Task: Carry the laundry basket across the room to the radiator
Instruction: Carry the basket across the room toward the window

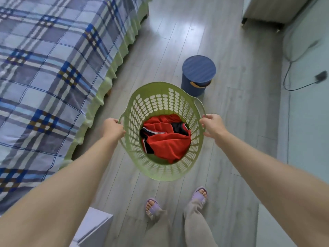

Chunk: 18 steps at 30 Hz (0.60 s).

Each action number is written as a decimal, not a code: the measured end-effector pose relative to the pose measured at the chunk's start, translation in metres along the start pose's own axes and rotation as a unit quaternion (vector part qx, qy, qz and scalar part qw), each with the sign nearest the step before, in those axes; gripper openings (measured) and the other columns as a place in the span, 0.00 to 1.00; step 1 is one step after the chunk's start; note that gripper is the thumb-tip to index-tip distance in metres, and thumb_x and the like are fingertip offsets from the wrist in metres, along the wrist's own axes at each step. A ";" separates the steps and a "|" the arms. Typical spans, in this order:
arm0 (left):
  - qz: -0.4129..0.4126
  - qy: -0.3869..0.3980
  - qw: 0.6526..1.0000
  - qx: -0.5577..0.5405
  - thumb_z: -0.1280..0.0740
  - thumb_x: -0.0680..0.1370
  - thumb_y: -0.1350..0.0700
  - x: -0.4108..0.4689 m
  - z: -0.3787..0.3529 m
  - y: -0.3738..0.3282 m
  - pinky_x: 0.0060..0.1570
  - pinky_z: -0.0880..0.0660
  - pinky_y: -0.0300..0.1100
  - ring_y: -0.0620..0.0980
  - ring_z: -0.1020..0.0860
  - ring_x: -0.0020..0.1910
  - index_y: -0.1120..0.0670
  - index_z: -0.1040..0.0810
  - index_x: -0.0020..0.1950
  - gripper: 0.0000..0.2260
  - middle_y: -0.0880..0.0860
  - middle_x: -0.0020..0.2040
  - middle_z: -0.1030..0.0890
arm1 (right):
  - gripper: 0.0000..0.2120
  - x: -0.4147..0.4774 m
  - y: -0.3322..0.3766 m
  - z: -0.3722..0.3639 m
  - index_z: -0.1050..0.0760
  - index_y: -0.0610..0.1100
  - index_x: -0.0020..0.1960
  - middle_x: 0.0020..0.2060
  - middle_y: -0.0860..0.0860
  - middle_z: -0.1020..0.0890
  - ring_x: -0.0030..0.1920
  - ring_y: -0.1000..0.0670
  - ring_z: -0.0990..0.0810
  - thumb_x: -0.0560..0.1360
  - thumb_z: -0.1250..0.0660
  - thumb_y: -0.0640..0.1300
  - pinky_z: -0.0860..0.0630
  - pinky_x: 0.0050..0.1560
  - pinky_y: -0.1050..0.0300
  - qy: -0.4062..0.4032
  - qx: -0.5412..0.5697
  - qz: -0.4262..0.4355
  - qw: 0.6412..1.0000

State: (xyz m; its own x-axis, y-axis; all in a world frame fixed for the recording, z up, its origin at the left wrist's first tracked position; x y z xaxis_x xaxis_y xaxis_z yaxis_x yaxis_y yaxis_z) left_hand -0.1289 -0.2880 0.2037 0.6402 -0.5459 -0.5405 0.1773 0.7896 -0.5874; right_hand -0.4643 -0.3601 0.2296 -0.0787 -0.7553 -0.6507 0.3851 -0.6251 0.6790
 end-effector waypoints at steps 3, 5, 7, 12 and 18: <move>-0.015 0.019 1.000 0.011 0.39 0.73 0.68 -0.020 -0.036 -0.038 0.51 0.21 0.57 0.57 0.22 0.38 0.56 0.27 0.34 0.11 0.56 0.32 0.23 | 0.14 0.007 -0.007 0.054 0.26 0.32 0.58 0.43 0.42 0.27 0.46 0.45 0.26 0.75 0.38 0.38 0.24 0.59 0.33 -0.024 0.021 -0.012 0.999; -0.031 0.023 0.999 0.033 0.39 0.73 0.68 -0.030 -0.056 -0.060 0.50 0.21 0.57 0.57 0.22 0.38 0.56 0.27 0.34 0.10 0.57 0.33 0.22 | 0.16 0.011 -0.012 0.083 0.27 0.30 0.61 0.42 0.42 0.28 0.46 0.45 0.27 0.76 0.38 0.37 0.25 0.60 0.33 -0.032 0.032 -0.019 0.999; -0.043 0.031 0.997 0.051 0.40 0.72 0.68 -0.039 -0.078 -0.085 0.50 0.21 0.58 0.58 0.22 0.38 0.57 0.26 0.34 0.10 0.58 0.33 0.22 | 0.13 0.013 -0.014 0.116 0.26 0.32 0.58 0.42 0.43 0.29 0.47 0.45 0.28 0.76 0.38 0.38 0.25 0.61 0.34 -0.036 0.051 -0.026 0.998; -0.091 0.035 0.992 0.078 0.40 0.74 0.66 -0.064 -0.138 -0.160 0.51 0.20 0.58 0.58 0.22 0.38 0.60 0.25 0.35 0.09 0.58 0.34 0.22 | 0.02 0.019 -0.008 0.199 0.25 0.44 0.44 0.44 0.42 0.28 0.48 0.47 0.26 0.75 0.36 0.41 0.22 0.59 0.40 -0.047 0.081 -0.022 0.995; -0.136 0.054 0.986 0.079 0.42 0.72 0.65 -0.089 -0.208 -0.239 0.54 0.21 0.59 0.64 0.19 0.45 0.60 0.26 0.38 0.06 0.66 0.46 0.18 | 0.13 0.028 -0.003 0.285 0.23 0.38 0.58 0.45 0.44 0.24 0.53 0.46 0.24 0.75 0.36 0.40 0.20 0.57 0.44 -0.093 0.121 -0.020 0.988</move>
State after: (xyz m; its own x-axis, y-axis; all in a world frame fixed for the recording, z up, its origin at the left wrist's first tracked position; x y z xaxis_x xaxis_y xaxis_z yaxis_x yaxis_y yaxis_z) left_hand -0.3839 -0.4861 0.2671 0.4712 -0.7638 -0.4410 0.4519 0.6385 -0.6230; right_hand -0.7299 -0.4352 0.3063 -0.2649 -0.7381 -0.6205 0.1480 -0.6670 0.7302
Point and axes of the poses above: each hand's wrist, its own x-axis towards the middle knuckle, its own z-axis out of the back of the hand, y = z × x, the point moved 6 cm from there along x, towards the middle knuckle
